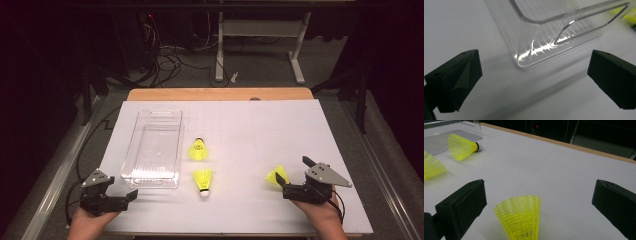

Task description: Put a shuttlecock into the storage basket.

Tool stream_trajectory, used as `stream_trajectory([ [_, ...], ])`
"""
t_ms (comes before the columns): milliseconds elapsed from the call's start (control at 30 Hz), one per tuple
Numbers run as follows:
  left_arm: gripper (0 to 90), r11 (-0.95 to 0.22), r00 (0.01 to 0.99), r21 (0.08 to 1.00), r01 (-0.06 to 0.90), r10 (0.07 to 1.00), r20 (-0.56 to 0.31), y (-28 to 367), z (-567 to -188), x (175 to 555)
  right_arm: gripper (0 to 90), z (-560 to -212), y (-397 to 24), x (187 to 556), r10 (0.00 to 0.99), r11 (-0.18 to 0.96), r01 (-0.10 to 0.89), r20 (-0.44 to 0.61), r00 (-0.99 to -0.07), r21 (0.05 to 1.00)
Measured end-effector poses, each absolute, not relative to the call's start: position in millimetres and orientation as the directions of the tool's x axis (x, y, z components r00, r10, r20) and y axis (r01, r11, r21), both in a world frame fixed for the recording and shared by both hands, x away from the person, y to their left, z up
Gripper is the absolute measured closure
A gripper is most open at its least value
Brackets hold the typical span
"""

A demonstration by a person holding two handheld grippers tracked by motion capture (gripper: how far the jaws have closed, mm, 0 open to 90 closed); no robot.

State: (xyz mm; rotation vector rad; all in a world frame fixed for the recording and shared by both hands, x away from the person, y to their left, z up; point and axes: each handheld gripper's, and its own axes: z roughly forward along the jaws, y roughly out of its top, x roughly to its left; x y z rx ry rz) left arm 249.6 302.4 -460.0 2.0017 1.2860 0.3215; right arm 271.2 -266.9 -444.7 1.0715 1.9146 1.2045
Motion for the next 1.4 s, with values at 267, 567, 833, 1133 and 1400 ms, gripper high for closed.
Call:
stream_trajectory([
  [267,0.6,-0.265,0.448,0.621,0.738,0.88,-0.156,299,-464,243,0.1,-445,-268,269,0.877,0.246,0.297,-0.081,-0.473,0.922],
  [567,0.6,-0.288,0.438,0.563,0.775,0.887,-0.149,293,-457,251,0.1,-448,-267,270,0.869,0.266,0.297,-0.094,-0.486,0.917],
  [833,0.6,-0.314,0.439,0.494,0.811,0.885,-0.157,291,-449,256,0.1,-445,-264,268,0.868,0.269,0.289,-0.1,-0.487,0.919],
  [1133,0.6,-0.356,0.46,0.431,0.829,0.873,-0.164,283,-449,261,0.1,-445,-264,265,0.865,0.286,0.289,-0.116,-0.488,0.914],
  [1400,0.6,-0.384,0.466,0.364,0.849,0.868,-0.172,280,-447,265,0.1,-445,-264,264,0.862,0.288,0.291,-0.115,-0.493,0.912],
])
